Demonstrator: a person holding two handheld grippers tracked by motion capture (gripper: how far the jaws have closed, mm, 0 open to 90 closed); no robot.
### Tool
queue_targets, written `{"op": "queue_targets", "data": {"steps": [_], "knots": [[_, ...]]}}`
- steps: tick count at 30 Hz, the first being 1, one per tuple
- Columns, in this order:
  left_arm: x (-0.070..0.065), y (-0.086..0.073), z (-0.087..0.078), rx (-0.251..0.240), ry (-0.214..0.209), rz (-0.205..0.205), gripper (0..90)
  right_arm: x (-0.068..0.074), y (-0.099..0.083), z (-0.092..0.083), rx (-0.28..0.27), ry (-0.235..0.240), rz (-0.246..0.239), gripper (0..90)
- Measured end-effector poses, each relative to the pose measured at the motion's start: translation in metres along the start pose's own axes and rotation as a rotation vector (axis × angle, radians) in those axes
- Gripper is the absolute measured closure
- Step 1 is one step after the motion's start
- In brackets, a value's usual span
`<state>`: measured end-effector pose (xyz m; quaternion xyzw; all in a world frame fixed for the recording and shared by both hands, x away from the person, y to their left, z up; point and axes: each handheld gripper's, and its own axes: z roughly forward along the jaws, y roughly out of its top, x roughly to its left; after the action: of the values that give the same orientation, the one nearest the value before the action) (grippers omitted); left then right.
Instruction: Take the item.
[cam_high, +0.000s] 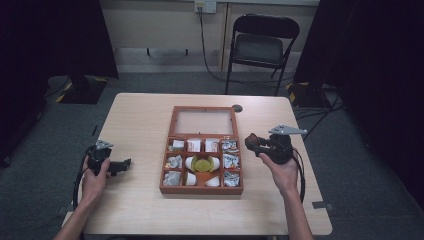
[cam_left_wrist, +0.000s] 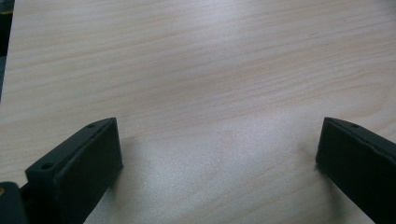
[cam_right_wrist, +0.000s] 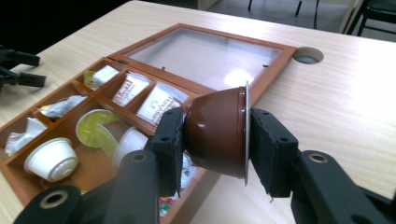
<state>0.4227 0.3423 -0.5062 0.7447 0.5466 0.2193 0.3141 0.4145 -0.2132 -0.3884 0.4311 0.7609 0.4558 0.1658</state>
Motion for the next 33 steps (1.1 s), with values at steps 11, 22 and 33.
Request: {"op": "queue_targets", "data": {"steps": [11,22,33], "knots": [[0.0,0.0,0.0,0.0,0.0,0.0,0.0,-0.012,-0.012,0.012,0.049,-0.032,0.009,56.9],[0.0,0.0,0.0,0.0,0.0,0.0,0.0,-0.022,-0.026,0.026,0.101,-0.05,0.041,56.9],[0.0,0.0,0.0,0.0,0.0,0.0,0.0,-0.027,-0.034,0.035,0.132,-0.059,0.053,56.9]]}}
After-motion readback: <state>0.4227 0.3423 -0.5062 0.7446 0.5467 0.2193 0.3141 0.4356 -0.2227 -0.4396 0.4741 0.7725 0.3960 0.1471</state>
